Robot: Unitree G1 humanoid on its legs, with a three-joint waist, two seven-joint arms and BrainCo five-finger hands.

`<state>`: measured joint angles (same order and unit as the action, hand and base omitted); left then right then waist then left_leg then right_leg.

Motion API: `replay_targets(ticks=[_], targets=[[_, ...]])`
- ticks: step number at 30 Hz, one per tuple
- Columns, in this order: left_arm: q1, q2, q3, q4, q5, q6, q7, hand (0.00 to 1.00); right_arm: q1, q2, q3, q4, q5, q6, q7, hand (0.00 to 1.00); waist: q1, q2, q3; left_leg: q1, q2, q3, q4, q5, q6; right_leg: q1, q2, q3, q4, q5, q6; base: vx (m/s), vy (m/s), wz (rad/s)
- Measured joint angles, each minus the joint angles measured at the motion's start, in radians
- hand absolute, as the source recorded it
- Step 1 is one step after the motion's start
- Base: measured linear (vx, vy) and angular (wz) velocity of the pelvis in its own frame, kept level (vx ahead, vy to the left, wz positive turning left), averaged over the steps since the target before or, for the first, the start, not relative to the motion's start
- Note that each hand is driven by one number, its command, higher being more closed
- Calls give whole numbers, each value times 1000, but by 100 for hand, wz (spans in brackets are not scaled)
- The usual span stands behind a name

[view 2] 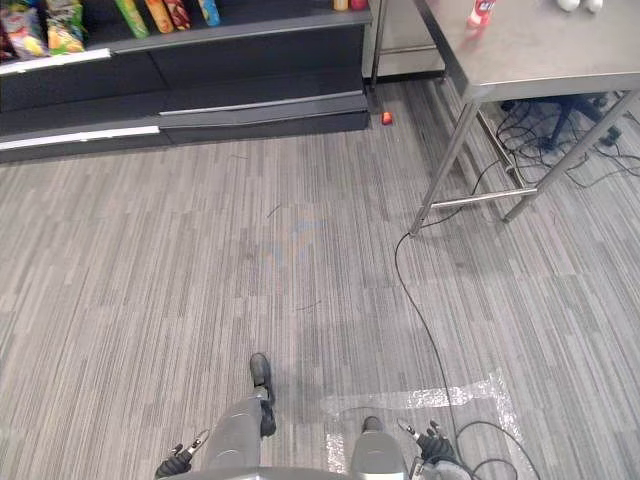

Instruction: Put the gum and the chips on the shelf.

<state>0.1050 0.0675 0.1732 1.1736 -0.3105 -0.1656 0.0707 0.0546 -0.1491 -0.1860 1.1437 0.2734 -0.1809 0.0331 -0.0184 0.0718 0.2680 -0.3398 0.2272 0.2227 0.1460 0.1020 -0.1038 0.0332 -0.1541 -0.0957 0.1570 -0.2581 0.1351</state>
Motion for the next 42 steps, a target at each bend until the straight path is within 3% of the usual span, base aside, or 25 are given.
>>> replay_targets(ticks=[1,2,4,5,7,8,10,12,13,15,17,19,22,23,24,25,26,27,29,30,31,32,35,39,42], targets=[[1,18,1,-1,0,-6,-1,0,-16,15,-2,13,-1,0,3,0,5,-42,-12,-14,-40,33,69,-64,33,12,-55,21,-26,-4,-8,373,289,-32],[1,25,0,-1,0,-10,0,0,-16,23,-2,14,-1,1,8,0,5,-56,-21,-27,-57,47,102,-100,42,9,-70,30,-15,16,-12,578,401,-21],[-1,36,-3,1,3,-9,3,0,-15,36,-12,12,-18,3,20,0,3,-81,-38,-8,-118,96,159,-170,83,-19,-140,84,60,84,31,480,316,-17],[-2,37,-5,2,4,-9,3,0,-15,36,-21,12,-24,3,21,0,5,-80,-39,13,-129,111,155,-180,97,-28,-151,106,93,102,22,516,395,-42],[0,36,-19,0,31,-7,3,0,-17,35,-42,7,-34,2,21,0,2,-67,-50,85,-150,150,133,-206,133,-100,-169,140,268,219,-20,447,330,-43],[1,43,-33,0,55,-6,3,0,-16,31,-40,4,-37,3,21,0,-2,-67,-52,145,-168,158,99,-210,137,-150,-185,131,386,326,-60,297,226,-26],[2,51,-67,-1,58,-6,-1,0,-8,27,-44,0,-38,4,19,0,-11,-63,-50,258,-191,175,33,-235,175,-219,-198,118,595,454,-86,362,254,-13],[-5,63,-93,-2,59,-5,-4,0,5,34,-44,-10,-31,5,16,0,-11,-66,-46,355,-215,170,-18,-267,178,-287,-173,101,810,343,-58,352,171,4],[-6,61,-105,0,61,-5,-5,0,16,35,-44,-11,-29,4,14,0,-16,-61,-44,411,-224,149,-48,-285,179,-323,-141,43,878,250,-79,318,83,14],[-17,65,-119,13,86,1,-7,0,28,41,-44,-31,-26,2,15,0,-39,-55,-42,460,-227,121,-71,-312,178,-374,-103,-71,864,135,-84,327,36,35],[-27,57,-113,20,96,5,-11,0,33,52,-46,-31,-4,1,19,0,-63,-42,-31,506,-225,93,-73,-357,173,-429,-51,-160,674,100,-103,302,-31,42],[-37,36,-86,21,98,10,-15,0,33,47,-46,-29,1,3,19,0,-60,-24,-21,537,-209,89,-75,-389,151,-457,10,-161,404,126,-78,417,-80,14],[-44,35,-46,21,133,17,-34,0,38,56,-70,-28,0,4,19,0,-65,-38,-10,609,-201,59,-100,-439,87,-457,43,-121,-66,298,-42,593,-155,33],[-42,31,-19,25,138,19,-39,0,53,71,-90,-28,0,7,20,0,-68,-45,-10,650,-196,35,-119,-463,71,-461,33,-109,-84,305,-40,635,-216,53],[-42,17,4,32,139,21,-41,0,62,66,-96,-29,-1,7,21,0,-75,-35,-8,680,-184,31,-125,-472,63,-470,36,-110,-39,363,-55,750,-235,49],[-44,0,43,48,140,22,-46,0,58,58,-98,-29,-1,8,21,0,-78,-10,-12,698,-149,36,-119,-450,40,-497,51,-119,68,381,-66,631,-209,27],[-44,-8,54,48,142,22,-52,0,55,61,-99,-31,-2,6,22,0,-81,-10,-11,705,-136,40,-107,-424,26,-502,55,-120,112,374,-79,857,-384,24],[-43,-19,75,43,159,22,-57,0,56,61,-107,-36,-1,3,22,0,-81,-1,-16,710,-87,39,-36,-346,-2,-479,83,-142,178,310,-178,646,-369,11],[-44,-24,98,31,162,22,-57,0,54,61,-110,-40,-1,2,22,0,-79,1,-17,673,-53,30,86,-295,-24,-449,97,-155,194,262,-183,605,-339,10],[-48,-36,125,1,161,23,-55,0,57,63,-111,-60,-1,7,22,0,-83,0,-17,539,-1,-38,405,-150,-55,-378,106,-169,191,204,-195,557,-274,15],[-51,-40,131,-2,160,24,-54,0,58,62,-111,-63,-1,7,22,0,-84,1,-16,512,6,-53,461,-111,-57,-366,107,-171,188,196,-195,636,-260,14],[-63,-57,165,-13,154,23,-53,0,58,63,-109,-75,0,7,22,0,-78,4,-15,412,40,-72,694,-76,-66,-307,122,-165,173,171,-205,403,-113,-6],[-65,-78,192,-65,113,17,-48,0,62,58,-93,-77,0,5,22,0,-35,-10,-7,268,81,-9,962,-148,-47,-139,158,-109,116,117,-225,450,-68,-53],[-64,-86,186,-90,36,0,-51,0,66,54,-84,-76,1,8,21,0,-8,-20,-13,119,80,94,794,-241,6,-21,139,-27,45,89,-190,388,46,-65],[-57,-80,164,-102,10,-7,-56,0,75,58,-71,-78,1,9,20,0,-3,-36,-22,101,49,85,297,-233,21,53,95,21,28,48,-115,426,182,-38]])
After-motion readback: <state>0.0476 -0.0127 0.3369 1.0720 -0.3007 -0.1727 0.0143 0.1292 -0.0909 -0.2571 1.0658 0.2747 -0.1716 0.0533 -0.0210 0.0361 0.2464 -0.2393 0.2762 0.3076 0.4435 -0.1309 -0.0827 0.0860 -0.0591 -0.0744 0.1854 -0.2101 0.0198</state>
